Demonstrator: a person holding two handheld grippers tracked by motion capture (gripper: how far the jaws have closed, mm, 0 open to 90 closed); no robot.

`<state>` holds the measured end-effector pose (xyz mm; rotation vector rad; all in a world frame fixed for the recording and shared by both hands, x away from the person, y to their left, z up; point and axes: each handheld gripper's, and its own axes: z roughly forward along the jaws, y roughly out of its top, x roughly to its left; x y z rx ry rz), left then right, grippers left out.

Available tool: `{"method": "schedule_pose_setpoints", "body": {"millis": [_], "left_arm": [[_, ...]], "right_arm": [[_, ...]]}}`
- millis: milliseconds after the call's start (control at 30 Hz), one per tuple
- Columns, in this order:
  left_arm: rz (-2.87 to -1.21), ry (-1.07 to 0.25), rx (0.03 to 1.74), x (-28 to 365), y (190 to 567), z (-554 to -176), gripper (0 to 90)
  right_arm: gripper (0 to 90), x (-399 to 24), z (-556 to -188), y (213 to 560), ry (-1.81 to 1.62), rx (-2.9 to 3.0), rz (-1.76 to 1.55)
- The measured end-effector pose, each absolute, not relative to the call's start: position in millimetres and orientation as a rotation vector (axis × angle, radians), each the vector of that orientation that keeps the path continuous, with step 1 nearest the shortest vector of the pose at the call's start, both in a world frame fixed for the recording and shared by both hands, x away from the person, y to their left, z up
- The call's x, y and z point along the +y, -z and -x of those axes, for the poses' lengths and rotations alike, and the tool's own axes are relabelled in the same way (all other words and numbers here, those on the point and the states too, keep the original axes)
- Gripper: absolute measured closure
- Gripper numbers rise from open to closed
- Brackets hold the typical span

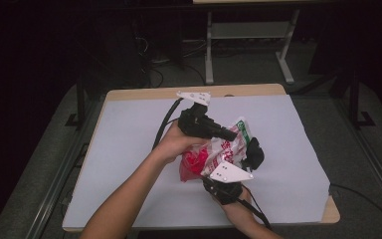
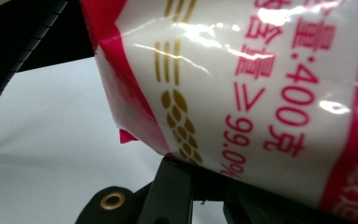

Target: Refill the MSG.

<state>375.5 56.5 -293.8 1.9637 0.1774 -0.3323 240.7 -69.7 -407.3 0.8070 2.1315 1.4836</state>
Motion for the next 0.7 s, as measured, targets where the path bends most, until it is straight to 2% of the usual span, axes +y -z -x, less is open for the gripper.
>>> {"method": "schedule_pose_setpoints", "body": {"millis": [700], "left_arm": [[-1.974,0.321,0.168,54.1,294.1,-378.3,90.0]], "right_arm": [[90.0,-69.3,-240.5,407.3,-1.488,2.129,-0.813]]}}
